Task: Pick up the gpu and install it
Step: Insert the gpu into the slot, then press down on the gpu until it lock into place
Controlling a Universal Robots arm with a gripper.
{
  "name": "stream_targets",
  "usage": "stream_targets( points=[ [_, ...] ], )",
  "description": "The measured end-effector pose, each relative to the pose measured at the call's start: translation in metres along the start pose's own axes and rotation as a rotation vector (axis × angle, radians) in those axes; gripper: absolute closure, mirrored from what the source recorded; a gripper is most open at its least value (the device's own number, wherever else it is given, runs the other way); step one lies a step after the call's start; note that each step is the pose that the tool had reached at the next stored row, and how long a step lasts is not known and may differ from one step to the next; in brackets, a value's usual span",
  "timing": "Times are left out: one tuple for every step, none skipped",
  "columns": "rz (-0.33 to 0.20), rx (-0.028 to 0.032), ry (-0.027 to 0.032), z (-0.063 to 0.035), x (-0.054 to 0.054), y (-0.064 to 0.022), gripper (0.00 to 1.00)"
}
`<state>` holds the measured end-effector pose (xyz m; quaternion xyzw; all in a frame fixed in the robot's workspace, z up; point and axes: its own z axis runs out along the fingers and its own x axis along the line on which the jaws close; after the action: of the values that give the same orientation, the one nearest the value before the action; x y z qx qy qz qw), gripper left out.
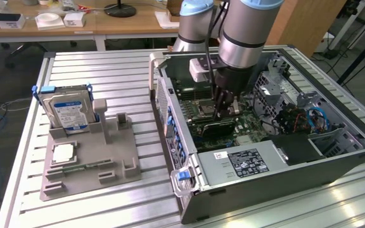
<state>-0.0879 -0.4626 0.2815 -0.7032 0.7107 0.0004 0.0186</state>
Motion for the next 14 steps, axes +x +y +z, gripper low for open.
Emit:
stream_targets(
  points=[
    [0.000,-0.0073,0.0002,0.0000,0.0000,-0.0012,0.89],
    [0.000,-0.0079,0.0002,0.0000,0.0000,-0.0012,0.89],
    [0.000,-0.0078,0.0002,0.0000,0.0000,-0.0012,0.89],
    [0.000,-0.0079,0.0003,0.0000,0.0000,-0.0012,0.89],
    [0.000,-0.0079,0.0003,0.0000,0.0000,-0.0012,0.89],
    [0.000,-0.0079,0.0002,0.0000,0.0000,-0.0012,0.89],
    [0.000,-0.0079,0.0003,0.0002,0.0000,-0.0012,0.89],
    [0.000,-0.0077,0.0000,0.0007,0.0000,-0.0012,0.89],
    [0.000,-0.0078,0.0000,0.0012,0.0000,-0.0012,0.89],
    [0.000,-0.0079,0.0002,0.0017,0.0001,-0.0012,0.89],
    [0.000,-0.0080,0.0004,0.0018,0.0001,-0.0012,0.89],
    [0.000,-0.0080,0.0004,0.0017,0.0001,-0.0012,0.89],
    [0.000,-0.0080,0.0004,0.0017,0.0001,-0.0012,0.89],
    [0.000,-0.0079,0.0004,0.0018,0.0001,-0.0012,0.89]
  ],
)
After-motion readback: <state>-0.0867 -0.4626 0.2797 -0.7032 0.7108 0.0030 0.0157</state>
